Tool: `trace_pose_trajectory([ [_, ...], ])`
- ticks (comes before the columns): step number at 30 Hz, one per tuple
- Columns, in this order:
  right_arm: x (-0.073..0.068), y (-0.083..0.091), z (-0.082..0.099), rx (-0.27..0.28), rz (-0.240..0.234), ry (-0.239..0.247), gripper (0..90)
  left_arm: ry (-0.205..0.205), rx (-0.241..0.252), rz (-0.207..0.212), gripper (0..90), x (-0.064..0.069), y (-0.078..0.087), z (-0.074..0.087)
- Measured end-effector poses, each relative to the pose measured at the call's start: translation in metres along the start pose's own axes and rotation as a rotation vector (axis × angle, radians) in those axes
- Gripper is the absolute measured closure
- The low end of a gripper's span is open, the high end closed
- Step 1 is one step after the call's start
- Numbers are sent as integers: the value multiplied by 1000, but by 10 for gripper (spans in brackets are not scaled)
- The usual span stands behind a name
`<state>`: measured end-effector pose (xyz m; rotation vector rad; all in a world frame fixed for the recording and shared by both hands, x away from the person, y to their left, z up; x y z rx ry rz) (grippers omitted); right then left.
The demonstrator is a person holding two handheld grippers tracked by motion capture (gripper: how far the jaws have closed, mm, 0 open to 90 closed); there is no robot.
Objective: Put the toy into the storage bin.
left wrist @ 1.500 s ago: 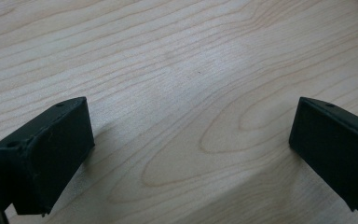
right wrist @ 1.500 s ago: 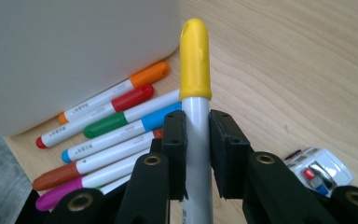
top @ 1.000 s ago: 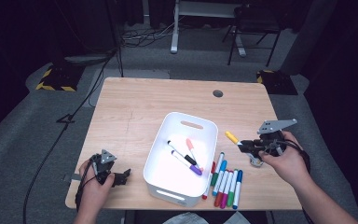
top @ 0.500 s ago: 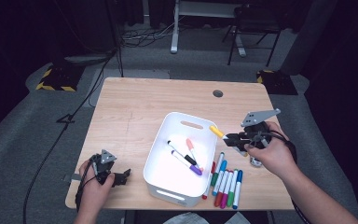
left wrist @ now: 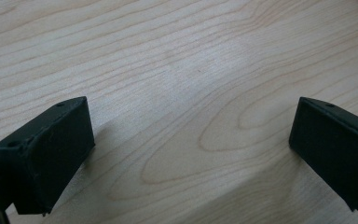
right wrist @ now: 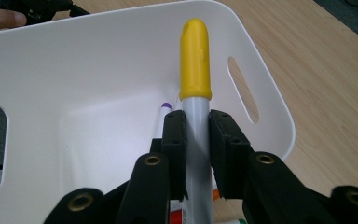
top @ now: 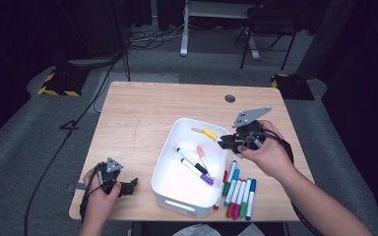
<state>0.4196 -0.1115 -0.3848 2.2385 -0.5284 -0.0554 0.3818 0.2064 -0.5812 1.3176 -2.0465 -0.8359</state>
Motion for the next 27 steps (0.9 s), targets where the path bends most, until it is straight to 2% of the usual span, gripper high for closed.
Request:
trace_pose_trajectory([
  [5, -3, -16, -11, -27, -13, 38, 766, 0, 0, 2, 2, 0, 0, 0],
  [13, -8, -35, -22, -38, -28, 56, 766, -2, -1, -1, 2, 0, 0, 0],
  [20, -8, -47, -20, -51, -29, 61, 766, -1, -2, 0, 2, 0, 0, 0],
  [27, -10, -56, -10, -82, -39, 72, 766, -1, -2, 0, 3, 0, 0, 0],
])
Point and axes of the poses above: each handheld gripper's, and its own axes: y roughly backward along the jaws, z roughly out of its underside, x roughly to its right, the point moved 10 cm from there along -y, roughly forward along the jaws, and after that the axes turned 8 degrees about y, right-handed, at the moved point
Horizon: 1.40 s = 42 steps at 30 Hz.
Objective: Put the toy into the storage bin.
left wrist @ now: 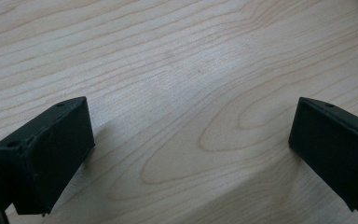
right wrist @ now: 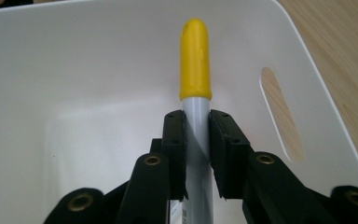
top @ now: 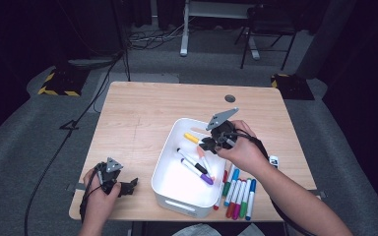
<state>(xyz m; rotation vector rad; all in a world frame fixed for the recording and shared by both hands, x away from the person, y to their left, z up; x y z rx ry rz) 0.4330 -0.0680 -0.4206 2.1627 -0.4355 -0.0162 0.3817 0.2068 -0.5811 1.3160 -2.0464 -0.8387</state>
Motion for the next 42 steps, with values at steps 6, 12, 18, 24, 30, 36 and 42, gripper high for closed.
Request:
trace_pose_trajectory([
  [6, -4, -8, 7, -17, -12, 0, 766, 0, 0, 0, 2, 0, 0, 0],
  [12, -10, -19, 13, -50, -23, 29, 766, 1, 1, 2, 3, 0, 0, 0],
  [18, -16, -29, 17, -86, -28, 42, 766, 0, 1, 1, 3, 0, 0, 0],
  [24, -20, -36, 20, -124, -32, 61, 766, 0, 1, 1, 3, 0, 0, 0],
  [30, -22, -43, 24, -147, -47, 56, 765, 0, 1, 1, 4, 0, 0, 0],
  [36, -24, -49, 26, -141, -33, 23, 588, 0, 0, 0, 3, 0, 0, 0],
  [42, -26, -37, 18, -81, -42, -30, 529, 0, 1, 1, 3, 0, 0, 0],
])
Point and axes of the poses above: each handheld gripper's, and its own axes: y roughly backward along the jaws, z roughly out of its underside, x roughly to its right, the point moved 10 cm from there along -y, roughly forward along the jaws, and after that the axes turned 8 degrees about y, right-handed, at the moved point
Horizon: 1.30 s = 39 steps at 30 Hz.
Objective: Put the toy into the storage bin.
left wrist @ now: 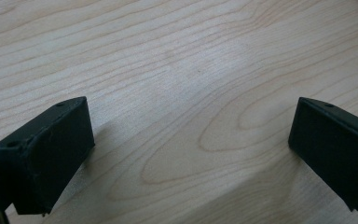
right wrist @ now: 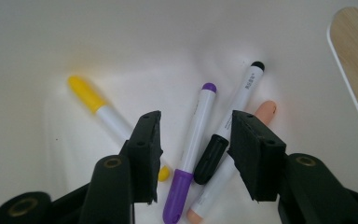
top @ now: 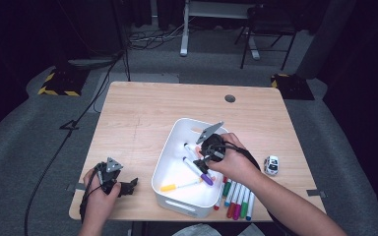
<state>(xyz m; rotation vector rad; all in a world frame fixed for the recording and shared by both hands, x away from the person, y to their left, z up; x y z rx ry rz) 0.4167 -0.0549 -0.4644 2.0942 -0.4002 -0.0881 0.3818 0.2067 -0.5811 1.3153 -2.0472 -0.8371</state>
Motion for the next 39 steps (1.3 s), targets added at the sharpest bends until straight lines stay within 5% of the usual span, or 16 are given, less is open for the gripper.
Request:
trace_pose_trajectory([
  [3, -1, 8, -1, 31, -2, 15, 527, 0, 0, 0, 3, 0, 0, 0],
  [18, -1, 70, 19, 121, 26, -81, 523, 0, 1, -2, 3, 0, 0, 0],
  [28, 3, 87, 45, 122, 56, -101, 511, -2, 4, -4, 3, -1, 0, -1],
  [39, 8, 98, 88, 116, 80, -185, 467, -3, 3, -10, 3, -1, 0, -1],
])
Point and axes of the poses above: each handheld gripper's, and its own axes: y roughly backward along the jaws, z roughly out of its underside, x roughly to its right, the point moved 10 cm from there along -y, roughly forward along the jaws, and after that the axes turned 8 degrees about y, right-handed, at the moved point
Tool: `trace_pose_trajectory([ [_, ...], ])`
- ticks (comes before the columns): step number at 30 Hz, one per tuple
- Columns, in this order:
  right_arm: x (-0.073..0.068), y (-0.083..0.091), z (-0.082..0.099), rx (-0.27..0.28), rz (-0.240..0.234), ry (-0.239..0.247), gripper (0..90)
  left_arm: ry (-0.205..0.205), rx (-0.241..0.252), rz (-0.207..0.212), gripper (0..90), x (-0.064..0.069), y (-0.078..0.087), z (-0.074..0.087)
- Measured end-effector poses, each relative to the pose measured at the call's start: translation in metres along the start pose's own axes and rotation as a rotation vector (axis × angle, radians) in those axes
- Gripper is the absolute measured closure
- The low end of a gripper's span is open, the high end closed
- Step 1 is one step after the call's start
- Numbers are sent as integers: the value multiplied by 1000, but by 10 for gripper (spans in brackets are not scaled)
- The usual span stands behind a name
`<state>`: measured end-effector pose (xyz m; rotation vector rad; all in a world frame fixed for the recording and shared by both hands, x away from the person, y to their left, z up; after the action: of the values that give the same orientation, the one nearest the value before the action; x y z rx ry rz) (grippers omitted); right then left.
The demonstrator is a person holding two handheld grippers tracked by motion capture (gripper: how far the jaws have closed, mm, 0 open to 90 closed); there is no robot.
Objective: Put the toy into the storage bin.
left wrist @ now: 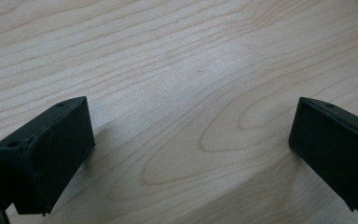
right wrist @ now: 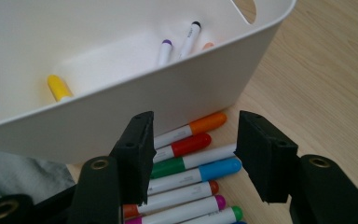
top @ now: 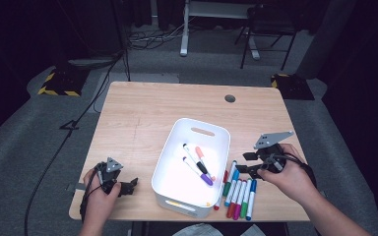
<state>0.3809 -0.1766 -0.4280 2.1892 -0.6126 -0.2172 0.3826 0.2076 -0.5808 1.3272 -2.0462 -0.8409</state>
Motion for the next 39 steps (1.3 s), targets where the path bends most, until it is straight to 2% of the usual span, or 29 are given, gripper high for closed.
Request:
trace_pose_trajectory([
  [8, 10, 6, 29, -4, 31, -46, 430, 0, 1, -1, 3, 0, 0, 0],
  [14, 11, 3, 51, -7, 34, -87, 416, 0, 1, -1, 3, 0, 0, 0],
  [22, 11, -7, 85, -25, 42, -135, 394, 0, 1, -1, 3, 0, 0, 0],
  [25, 10, -13, 95, -34, 44, -139, 386, 1, 1, -1, 3, 0, 0, 0],
  [33, 5, -33, 113, -62, 53, -144, 373, 0, 1, -1, 3, 0, 0, 0],
  [34, 4, -36, 115, -64, 51, -156, 372, 1, 1, -1, 3, 0, 0, 0],
  [39, 2, -42, 125, -88, 60, -163, 365, 0, 1, -1, 3, 0, 0, 0],
])
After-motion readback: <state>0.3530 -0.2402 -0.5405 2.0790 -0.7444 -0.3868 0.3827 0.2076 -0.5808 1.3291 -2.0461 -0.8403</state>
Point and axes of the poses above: each handheld gripper's, and its own axes: y roughly backward along the jaws, z roughly out of its underside, x roughly to its right, the point moved 10 cm from there along -y, roughly forward along the jaws, and after that the axes turned 8 degrees about y, right-handed, at the moved point
